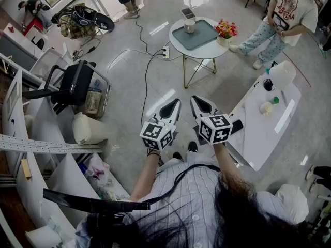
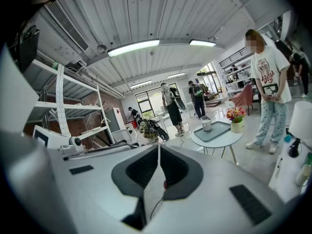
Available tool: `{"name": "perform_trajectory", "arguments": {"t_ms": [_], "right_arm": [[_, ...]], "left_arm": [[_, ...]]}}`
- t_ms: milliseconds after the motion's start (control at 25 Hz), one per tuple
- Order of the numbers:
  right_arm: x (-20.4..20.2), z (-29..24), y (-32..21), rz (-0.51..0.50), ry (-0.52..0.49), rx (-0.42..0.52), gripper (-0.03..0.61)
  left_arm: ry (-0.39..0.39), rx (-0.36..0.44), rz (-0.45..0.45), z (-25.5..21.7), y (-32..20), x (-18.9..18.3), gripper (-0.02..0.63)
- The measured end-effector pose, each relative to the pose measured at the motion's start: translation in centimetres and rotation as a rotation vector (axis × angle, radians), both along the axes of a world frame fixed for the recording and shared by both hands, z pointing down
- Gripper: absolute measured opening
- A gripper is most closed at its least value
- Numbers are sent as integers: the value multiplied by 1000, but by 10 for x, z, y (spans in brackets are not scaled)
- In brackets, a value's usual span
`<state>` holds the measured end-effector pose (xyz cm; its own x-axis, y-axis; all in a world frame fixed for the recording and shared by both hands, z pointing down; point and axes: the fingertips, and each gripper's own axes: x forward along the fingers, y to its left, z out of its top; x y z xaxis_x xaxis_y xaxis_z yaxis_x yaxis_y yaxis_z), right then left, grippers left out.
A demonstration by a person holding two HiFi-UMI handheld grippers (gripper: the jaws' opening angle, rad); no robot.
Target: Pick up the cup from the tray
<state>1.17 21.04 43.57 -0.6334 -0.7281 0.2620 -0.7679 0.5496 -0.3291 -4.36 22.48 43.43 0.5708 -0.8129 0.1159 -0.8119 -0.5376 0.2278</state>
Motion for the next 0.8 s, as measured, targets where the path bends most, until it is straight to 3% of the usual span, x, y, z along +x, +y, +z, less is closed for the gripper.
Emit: {"name": "perform_trajectory", "arguments": {"t_ms": [800], "right_arm": [[33, 9, -54, -3, -12, -8, 38]], "left_arm": [[-14, -3, -5, 4, -58, 33, 14]]}}
